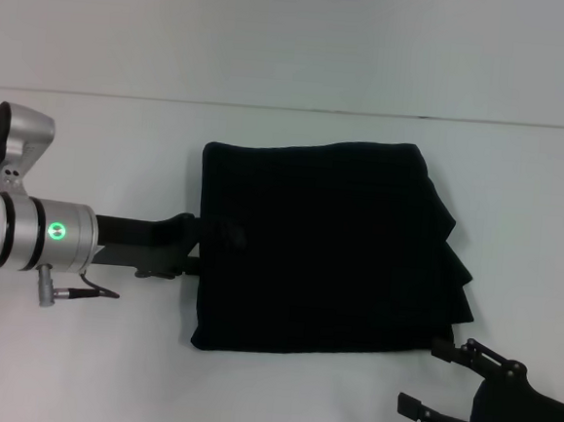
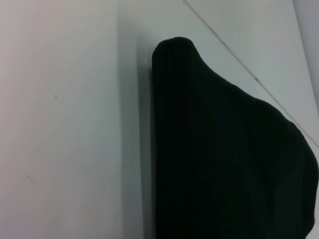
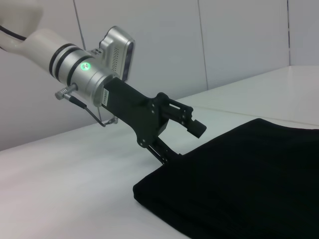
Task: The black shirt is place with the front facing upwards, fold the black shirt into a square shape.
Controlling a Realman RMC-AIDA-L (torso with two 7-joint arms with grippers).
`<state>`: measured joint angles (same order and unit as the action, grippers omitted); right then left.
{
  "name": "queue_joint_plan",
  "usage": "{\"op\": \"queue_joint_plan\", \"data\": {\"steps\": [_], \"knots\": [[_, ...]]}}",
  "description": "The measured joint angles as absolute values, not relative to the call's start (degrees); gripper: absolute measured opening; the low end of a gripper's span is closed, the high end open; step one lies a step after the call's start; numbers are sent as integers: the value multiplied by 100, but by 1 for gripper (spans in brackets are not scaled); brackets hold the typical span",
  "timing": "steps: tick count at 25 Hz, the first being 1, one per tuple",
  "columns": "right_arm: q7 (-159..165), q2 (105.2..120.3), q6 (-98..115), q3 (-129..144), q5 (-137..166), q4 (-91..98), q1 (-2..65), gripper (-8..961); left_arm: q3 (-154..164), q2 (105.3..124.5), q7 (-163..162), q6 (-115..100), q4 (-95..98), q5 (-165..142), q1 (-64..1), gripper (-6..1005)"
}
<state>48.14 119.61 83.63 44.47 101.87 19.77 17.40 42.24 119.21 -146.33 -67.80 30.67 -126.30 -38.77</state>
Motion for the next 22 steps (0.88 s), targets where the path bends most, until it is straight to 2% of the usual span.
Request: {"op": "queue_joint_plan", "data": {"steps": [4,14,22], "knots": [[4816,11961,8374,4447,10186,1978,1740,917,4362,11925,-14612,-6698,3067,-12632,-3892,915],[4817,11961,8422,4447,10153,1978,1740,917,4619,11945,-14374,-6665,3144,-12660,-3919,721],[4816,11961,8424,4441,10151,1978,1745,916,4642,11944,-14335,-6636,3153,-12683,-3954,387]]}}
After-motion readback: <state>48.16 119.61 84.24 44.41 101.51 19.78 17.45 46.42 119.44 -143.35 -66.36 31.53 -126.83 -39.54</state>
